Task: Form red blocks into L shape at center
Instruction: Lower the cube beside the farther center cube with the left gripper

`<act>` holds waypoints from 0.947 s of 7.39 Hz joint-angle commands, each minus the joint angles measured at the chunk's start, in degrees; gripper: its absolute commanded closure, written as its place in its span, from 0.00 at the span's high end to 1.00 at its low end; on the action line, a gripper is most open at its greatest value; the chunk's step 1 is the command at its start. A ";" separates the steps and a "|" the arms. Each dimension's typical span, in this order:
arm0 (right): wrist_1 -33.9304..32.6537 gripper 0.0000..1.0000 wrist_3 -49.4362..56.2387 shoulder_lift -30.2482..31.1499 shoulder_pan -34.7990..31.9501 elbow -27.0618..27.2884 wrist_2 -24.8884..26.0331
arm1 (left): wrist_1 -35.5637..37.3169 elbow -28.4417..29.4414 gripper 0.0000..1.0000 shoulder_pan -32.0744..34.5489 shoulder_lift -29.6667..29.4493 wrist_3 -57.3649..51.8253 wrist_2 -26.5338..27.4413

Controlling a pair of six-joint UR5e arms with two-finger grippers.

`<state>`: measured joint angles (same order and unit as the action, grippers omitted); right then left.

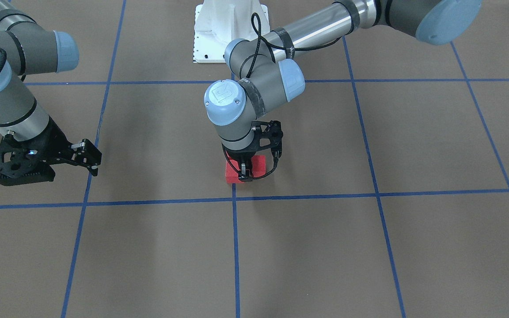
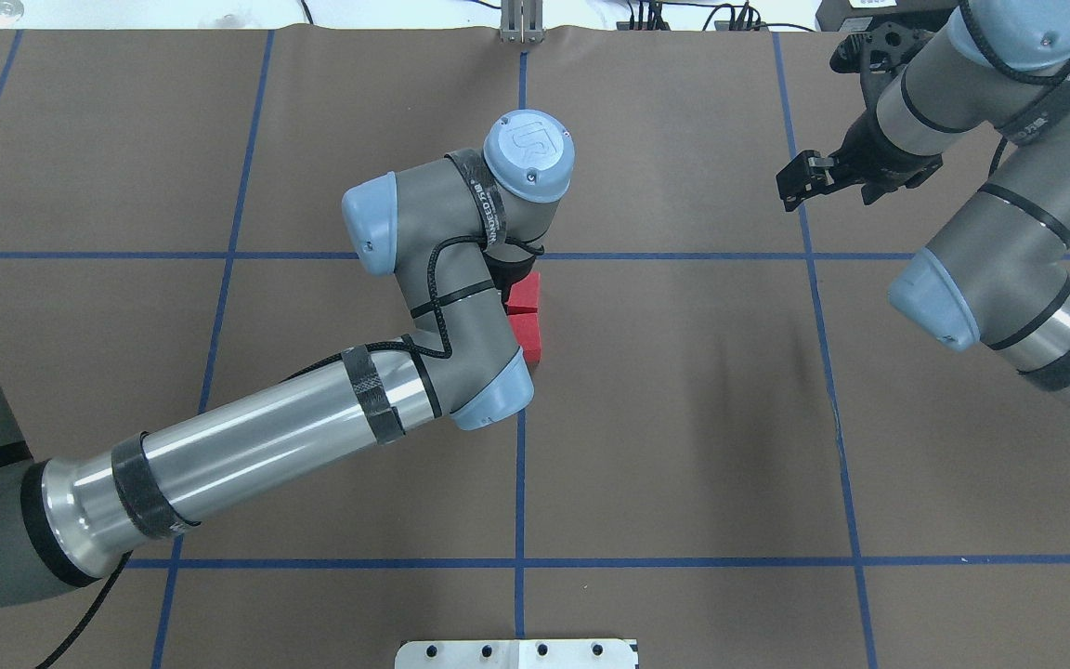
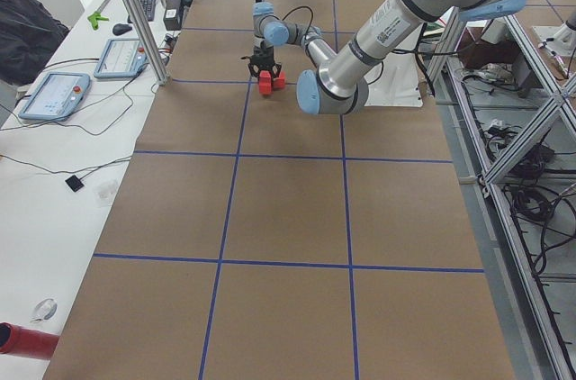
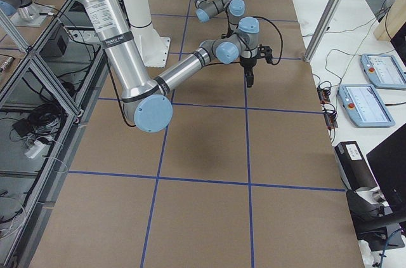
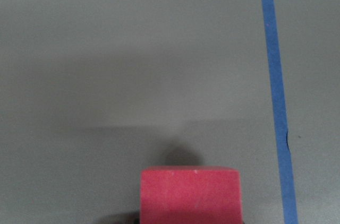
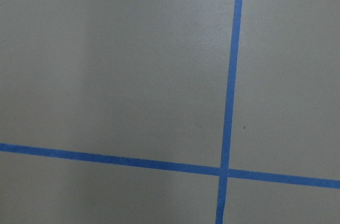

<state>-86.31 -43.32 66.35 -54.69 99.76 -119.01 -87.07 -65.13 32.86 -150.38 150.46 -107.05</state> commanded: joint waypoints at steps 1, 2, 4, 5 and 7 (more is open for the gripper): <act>0.00 0.99 -0.01 0.01 0.02 0.00 0.01 | -0.12 0.00 0.51 0.01 0.00 -0.08 0.00; 0.00 0.99 -0.01 0.01 0.02 -0.09 0.01 | -0.03 0.00 0.52 0.01 0.00 -0.08 0.00; 0.00 0.99 -0.01 -0.08 0.02 -0.18 0.01 | -0.12 0.00 0.60 0.01 0.09 -0.16 0.00; 0.00 0.99 -0.10 -0.08 0.02 -0.18 0.01 | -0.12 0.00 0.71 0.01 0.17 -0.42 0.00; 0.00 0.99 -0.10 -0.08 0.02 -0.09 0.01 | -0.12 0.00 0.99 0.01 0.17 -1.04 0.00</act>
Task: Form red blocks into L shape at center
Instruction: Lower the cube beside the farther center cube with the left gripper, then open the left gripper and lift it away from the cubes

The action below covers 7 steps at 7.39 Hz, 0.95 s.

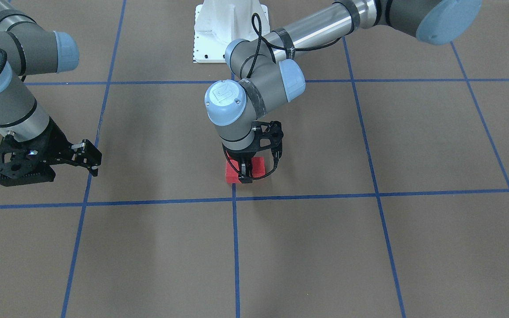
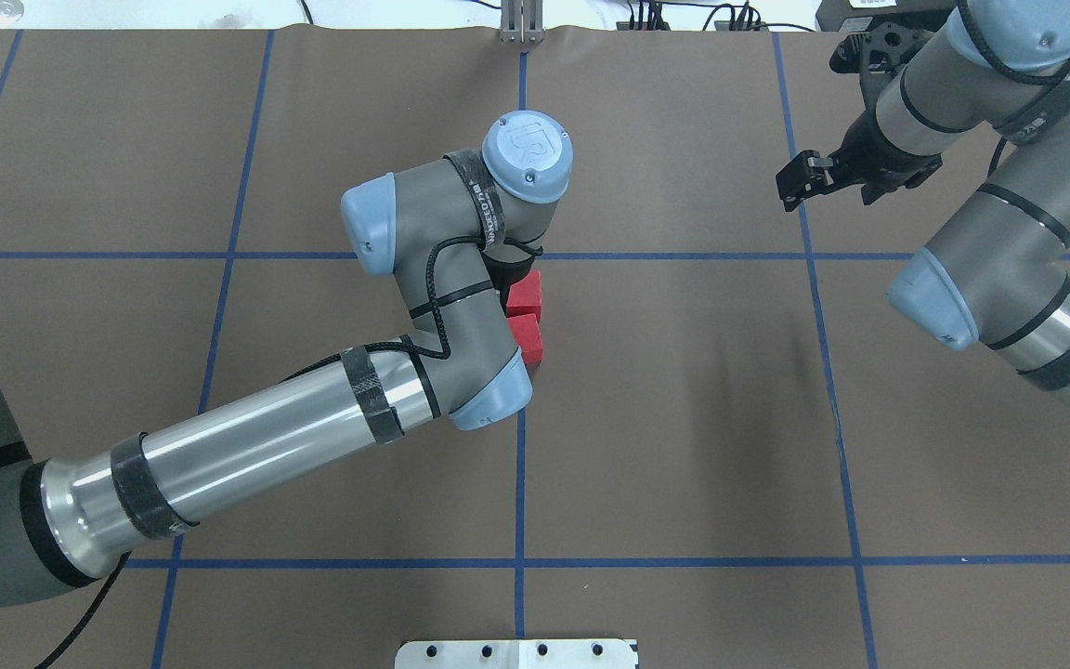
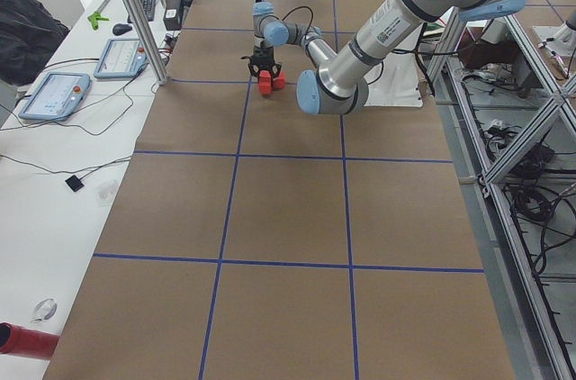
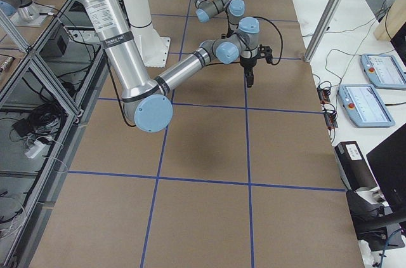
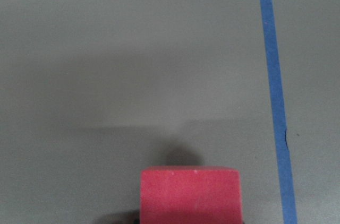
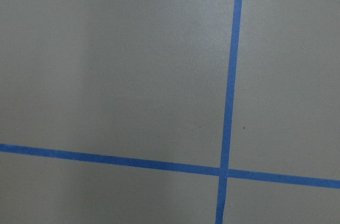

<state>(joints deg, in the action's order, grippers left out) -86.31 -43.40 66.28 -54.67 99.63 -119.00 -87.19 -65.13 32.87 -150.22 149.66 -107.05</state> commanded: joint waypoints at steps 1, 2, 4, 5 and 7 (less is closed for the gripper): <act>0.00 0.99 -0.01 -0.09 0.00 0.04 0.00 | 0.00 0.00 0.99 0.00 0.02 -0.25 0.00; 0.00 0.99 -0.01 -0.27 0.00 0.04 0.00 | 0.26 -0.09 0.99 0.00 0.10 -1.03 0.17; 0.09 0.99 -0.01 -0.45 0.00 0.21 0.09 | 3.14 -1.31 1.00 1.48 1.33 -2.70 0.26; 0.09 0.99 0.07 -0.53 0.09 0.30 0.09 | 8.56 -4.19 1.00 1.58 1.60 -8.19 0.35; 0.00 0.99 0.69 -0.62 0.17 0.39 0.17 | 12.64 -15.23 1.00 3.94 8.24 -15.15 1.41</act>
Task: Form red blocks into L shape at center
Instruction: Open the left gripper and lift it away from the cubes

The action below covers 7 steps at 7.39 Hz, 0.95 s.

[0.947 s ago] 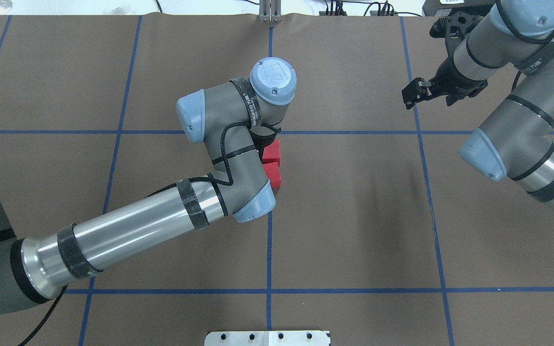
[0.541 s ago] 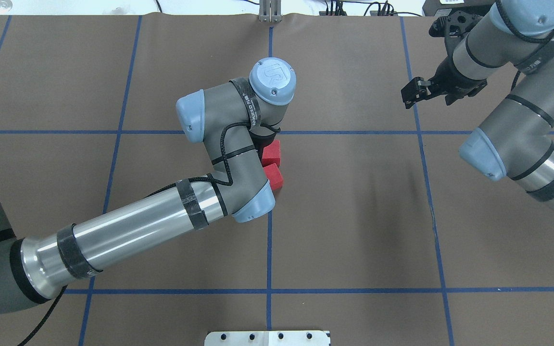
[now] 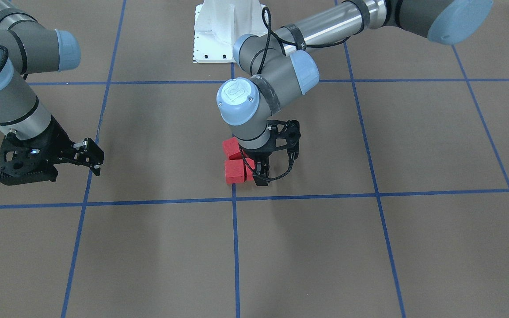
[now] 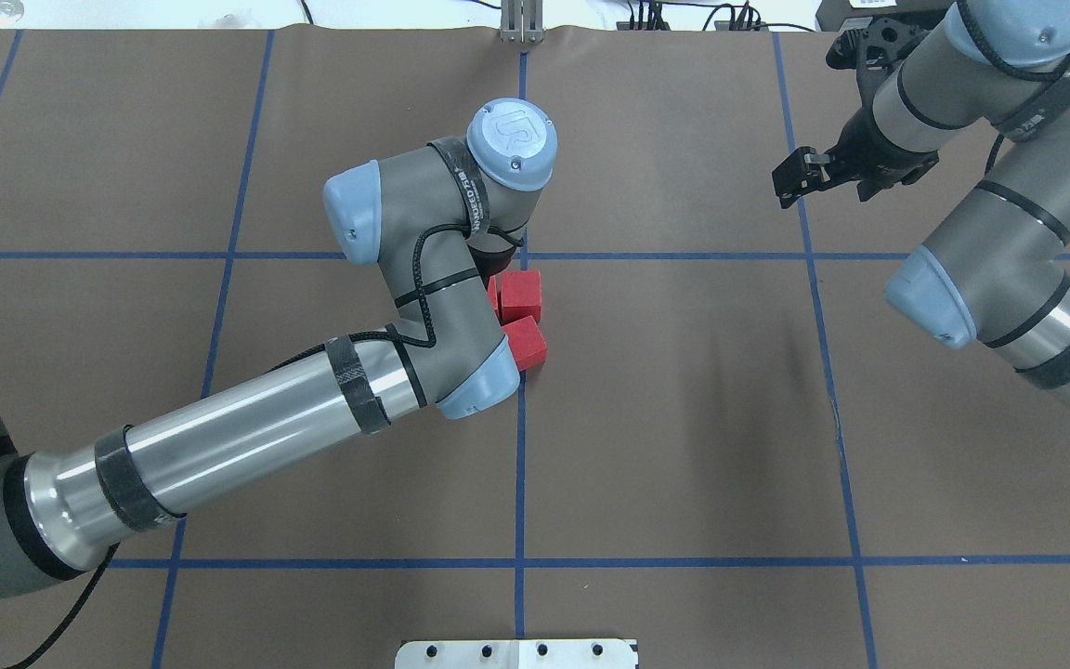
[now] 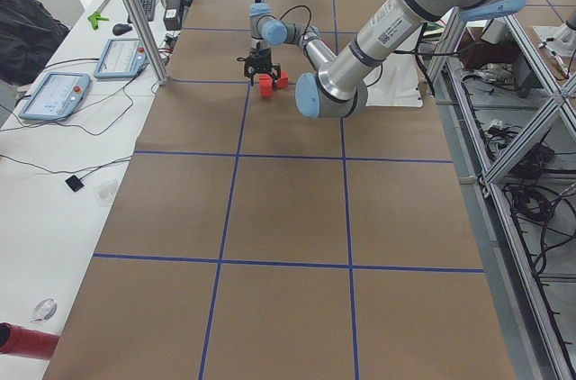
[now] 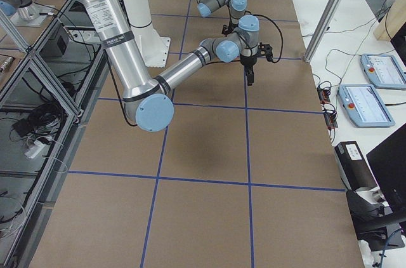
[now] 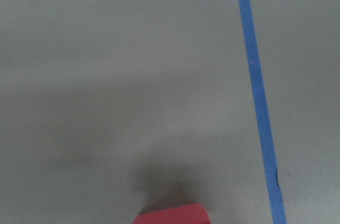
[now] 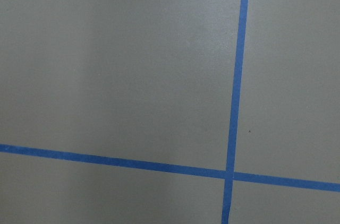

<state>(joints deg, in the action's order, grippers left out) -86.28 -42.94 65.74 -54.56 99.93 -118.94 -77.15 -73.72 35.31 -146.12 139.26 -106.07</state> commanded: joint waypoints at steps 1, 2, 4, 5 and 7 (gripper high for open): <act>-0.03 0.99 0.05 0.09 -0.45 0.52 0.02 | 3.67 -10.53 1.00 4.30 8.09 -9.31 0.68; -0.12 0.99 0.23 0.44 -2.54 0.44 -0.50 | 3.68 -13.09 1.00 6.85 11.09 -17.88 2.60; -0.12 0.99 0.40 2.97 -5.88 0.70 -1.90 | -1.29 -17.49 1.00 12.29 18.54 -44.47 4.73; -0.03 0.99 0.49 5.34 -8.34 0.70 -2.87 | -9.51 -17.59 1.00 15.98 23.11 -55.30 4.29; -0.03 0.99 6.94 11.14 -15.70 0.61 -6.55 | -16.87 -20.92 1.00 21.43 32.26 -75.26 -2.77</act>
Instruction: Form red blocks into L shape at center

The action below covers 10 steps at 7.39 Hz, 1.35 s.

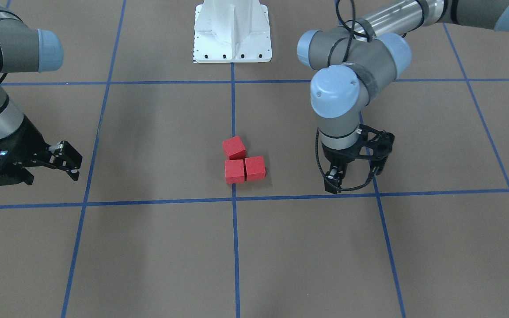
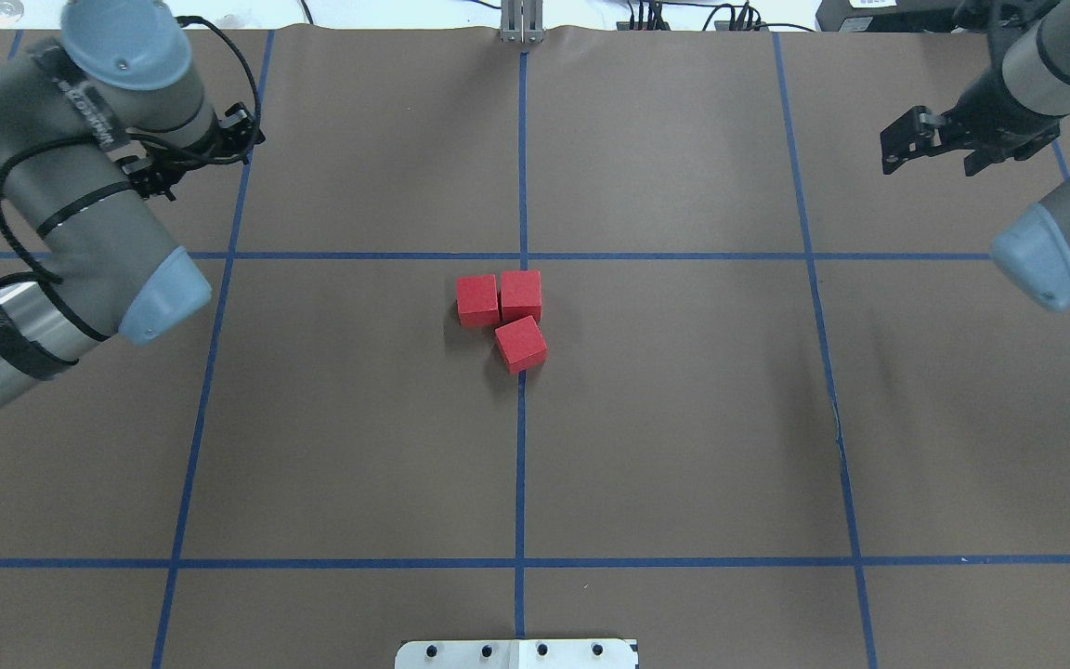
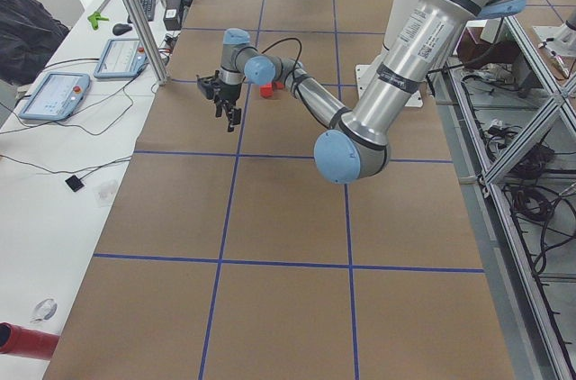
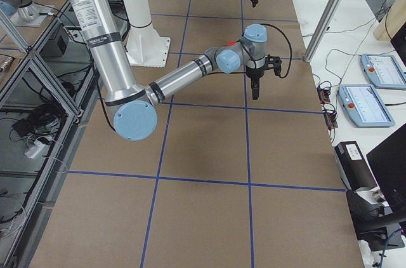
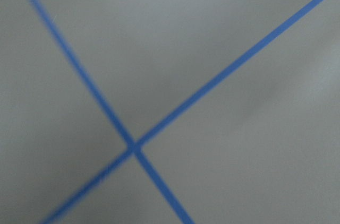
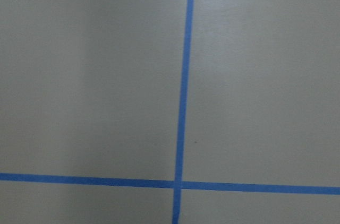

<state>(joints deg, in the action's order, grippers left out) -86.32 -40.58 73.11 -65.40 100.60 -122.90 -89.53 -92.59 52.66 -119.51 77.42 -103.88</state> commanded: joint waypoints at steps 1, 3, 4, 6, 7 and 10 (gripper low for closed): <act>0.01 0.99 10.90 7.37 -8.91 -0.14 -6.00 | -4.69 -5.03 1.00 9.42 10.91 -26.75 -11.36; 0.01 0.99 13.68 12.21 -15.43 0.03 -8.83 | -4.95 -8.48 1.00 17.51 20.94 -51.13 -15.98; 0.01 0.99 14.90 13.63 -17.72 0.03 -12.07 | -4.86 -8.05 1.00 22.35 23.68 -60.11 -20.78; 0.01 0.99 23.13 16.79 -20.02 -0.14 -12.80 | -4.16 -4.38 1.00 33.94 28.26 -75.34 -26.43; -0.16 0.99 26.75 18.46 -21.07 -0.23 -12.89 | -5.20 -2.70 1.00 36.26 31.50 -76.71 -28.46; 0.01 0.99 27.48 21.37 -22.48 -0.14 -14.39 | -6.26 0.92 1.00 36.37 30.66 -77.24 -28.04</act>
<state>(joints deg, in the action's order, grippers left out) -86.33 -13.48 93.37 -87.22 100.61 -136.95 -95.26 -92.73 88.87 -88.41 0.85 -131.70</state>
